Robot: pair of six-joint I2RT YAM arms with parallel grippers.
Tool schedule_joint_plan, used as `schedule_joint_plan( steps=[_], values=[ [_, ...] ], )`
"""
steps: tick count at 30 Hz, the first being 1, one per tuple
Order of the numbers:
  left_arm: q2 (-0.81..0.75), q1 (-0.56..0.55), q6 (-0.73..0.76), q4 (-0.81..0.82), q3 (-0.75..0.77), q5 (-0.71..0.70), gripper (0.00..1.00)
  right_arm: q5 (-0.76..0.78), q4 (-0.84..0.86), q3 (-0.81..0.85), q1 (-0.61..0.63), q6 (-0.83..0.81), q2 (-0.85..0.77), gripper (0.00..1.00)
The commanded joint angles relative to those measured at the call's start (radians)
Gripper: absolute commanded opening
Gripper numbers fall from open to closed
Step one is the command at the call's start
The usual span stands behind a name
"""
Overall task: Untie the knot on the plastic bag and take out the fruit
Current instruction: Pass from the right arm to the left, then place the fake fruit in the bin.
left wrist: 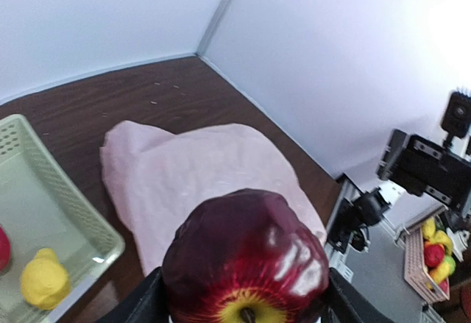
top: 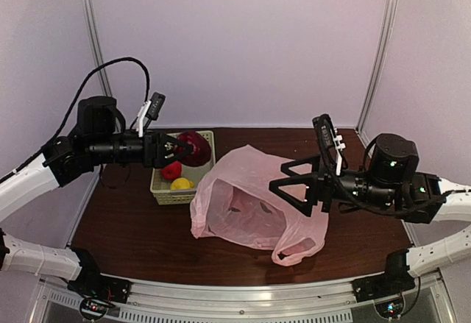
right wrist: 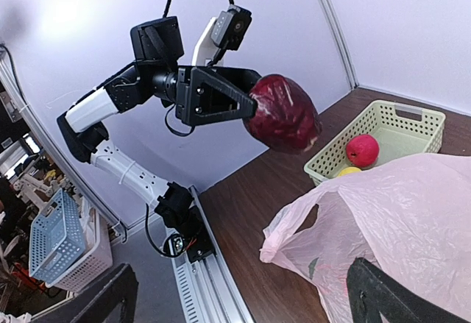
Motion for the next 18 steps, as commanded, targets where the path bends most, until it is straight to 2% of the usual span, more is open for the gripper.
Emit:
schedule_joint_plan(
  steps=[1,8,18],
  values=[
    [-0.030,0.118,0.059,-0.111,0.026,-0.153,0.32,0.120,-0.033,-0.036,-0.003,0.020,-0.050,1.00],
    [0.070,0.196,0.140,-0.238,0.036,-0.337,0.32,0.150,-0.040,-0.056,-0.006,0.032,-0.079,1.00],
    [0.198,0.247,0.207,-0.227,-0.009,-0.454,0.32,0.150,-0.037,-0.065,-0.006,0.036,-0.079,1.00]
  ],
)
